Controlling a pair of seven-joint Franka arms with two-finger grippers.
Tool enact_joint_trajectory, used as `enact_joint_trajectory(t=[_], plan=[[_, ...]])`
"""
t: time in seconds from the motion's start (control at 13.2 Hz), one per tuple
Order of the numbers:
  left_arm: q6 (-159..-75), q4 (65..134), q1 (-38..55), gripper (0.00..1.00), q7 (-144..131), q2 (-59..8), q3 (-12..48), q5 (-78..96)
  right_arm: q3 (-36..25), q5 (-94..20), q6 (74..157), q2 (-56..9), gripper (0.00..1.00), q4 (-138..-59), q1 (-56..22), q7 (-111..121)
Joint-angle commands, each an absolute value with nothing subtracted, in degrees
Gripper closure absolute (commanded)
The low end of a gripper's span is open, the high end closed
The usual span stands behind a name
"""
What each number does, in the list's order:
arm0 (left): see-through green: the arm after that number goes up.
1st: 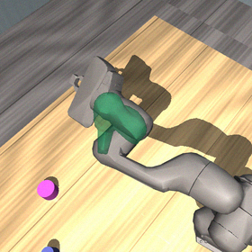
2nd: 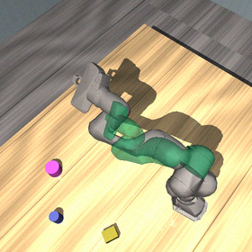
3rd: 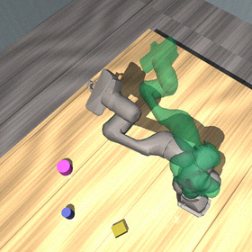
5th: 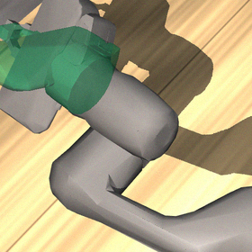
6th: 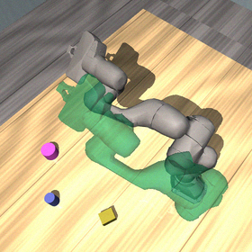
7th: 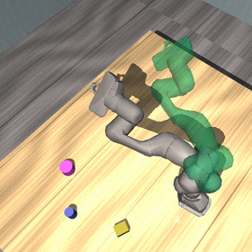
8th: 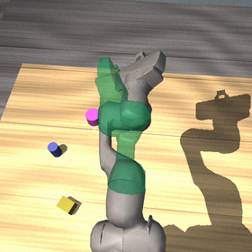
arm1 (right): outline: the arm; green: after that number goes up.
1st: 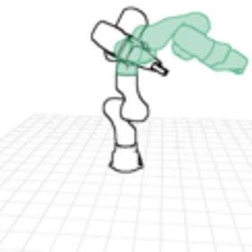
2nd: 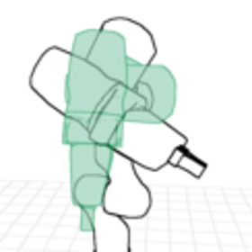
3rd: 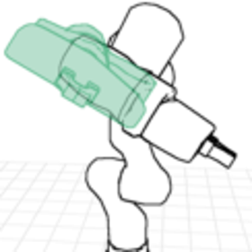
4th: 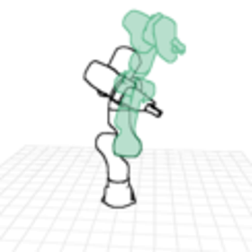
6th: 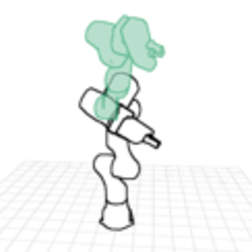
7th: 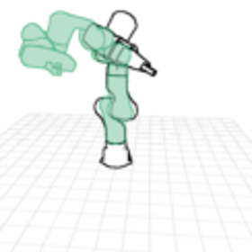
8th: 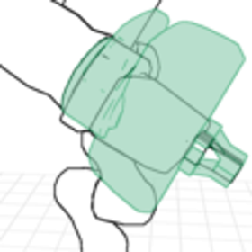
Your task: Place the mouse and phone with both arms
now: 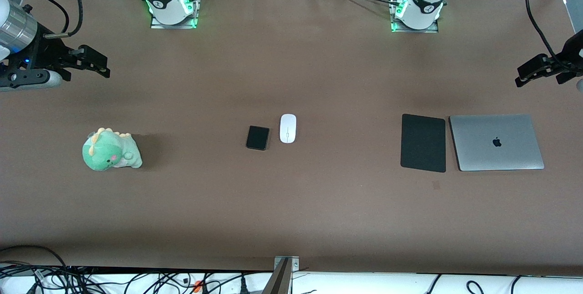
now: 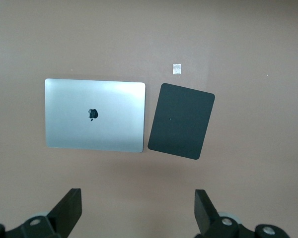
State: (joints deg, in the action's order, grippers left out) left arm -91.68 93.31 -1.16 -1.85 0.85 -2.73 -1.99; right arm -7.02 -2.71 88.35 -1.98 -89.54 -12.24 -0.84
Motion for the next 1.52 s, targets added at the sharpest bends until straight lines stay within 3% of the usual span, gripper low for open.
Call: enact_joint_trajectory(t=[0.0,1.14,1.44], plan=[[-91.76,93.87,-1.49,0.0,-0.62,1.41,-2.37,-1.76,-7.21,-3.69,87.28,-1.85,0.0,-88.68,-12.3,-1.49],[-88.7,93.78,-0.62,0.0,-1.58,0.18,-2.2,-1.23,-7.21,-3.6,87.28,-2.02,0.0,-88.59,-12.3,-1.32],[-87.89,93.78,0.79,0.0,-4.03,-2.45,1.57,1.57,-7.21,-3.6,87.28,-2.02,0.0,-88.51,-12.3,-1.23]])
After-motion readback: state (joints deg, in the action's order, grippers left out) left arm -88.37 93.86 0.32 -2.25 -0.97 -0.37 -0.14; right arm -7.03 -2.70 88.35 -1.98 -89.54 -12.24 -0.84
